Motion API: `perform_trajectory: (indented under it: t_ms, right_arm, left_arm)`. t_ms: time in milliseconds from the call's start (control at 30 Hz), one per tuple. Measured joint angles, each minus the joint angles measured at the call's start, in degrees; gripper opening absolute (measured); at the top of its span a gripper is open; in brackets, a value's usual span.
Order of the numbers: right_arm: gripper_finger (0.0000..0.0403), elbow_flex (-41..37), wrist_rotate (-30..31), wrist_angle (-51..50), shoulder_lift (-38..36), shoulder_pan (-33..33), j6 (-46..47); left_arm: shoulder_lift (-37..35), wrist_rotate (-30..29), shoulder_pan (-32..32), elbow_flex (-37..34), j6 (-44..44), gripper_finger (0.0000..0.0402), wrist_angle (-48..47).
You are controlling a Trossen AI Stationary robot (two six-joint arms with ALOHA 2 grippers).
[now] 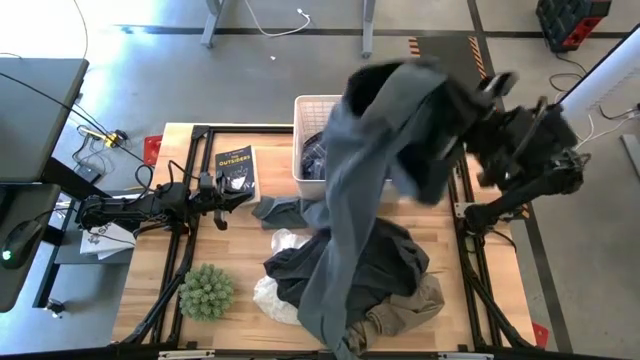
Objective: Sort clothes
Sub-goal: Put the blue pants into the white bin
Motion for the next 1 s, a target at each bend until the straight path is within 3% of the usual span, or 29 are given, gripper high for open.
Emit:
perform_trajectory:
  t_ms: [133,333,467,567,767,867,1000]
  right_arm:
    - [0.0007,-0.22,1.99,-7.27,0.27,-12.64,7.33]
    - [0.0007,-1.04,-2.25,-39.87,4.39,-29.63,32.99]
    - [0.0015,-1.15,-5.73,-58.09,10.66,-36.06,42.73]
    - [0.0044,-1.15,-5.71,-65.26,14.72,-38.5,43.48]
    - [0.0136,0.01,-3.81,-68.44,16.93,-38.7,43.13]
    - [0.0169,4.84,-0.76,-72.74,16.88,-37.27,43.1]
    - [0.0186,14.22,-1.44,-82.34,16.55,-32.03,44.24]
  left_arm:
    - [0.0,-0.06,0.0,0.0,0.0,0.001,0.0]
    - [0.02,-0.08,0.0,0.0,0.01,0.001,-0.15]
    - [0.04,-0.1,0.0,0.0,0.13,0.001,-0.35]
    - [0.04,-0.08,0.0,0.0,0.07,0.001,-0.37]
    - [0.04,0.13,0.0,0.0,0.04,0.001,-0.5]
    - [0.05,0.18,0.0,0.0,0.02,0.001,-0.52]
    - [0.04,0.64,0.0,0.0,0.0,0.001,-0.63]
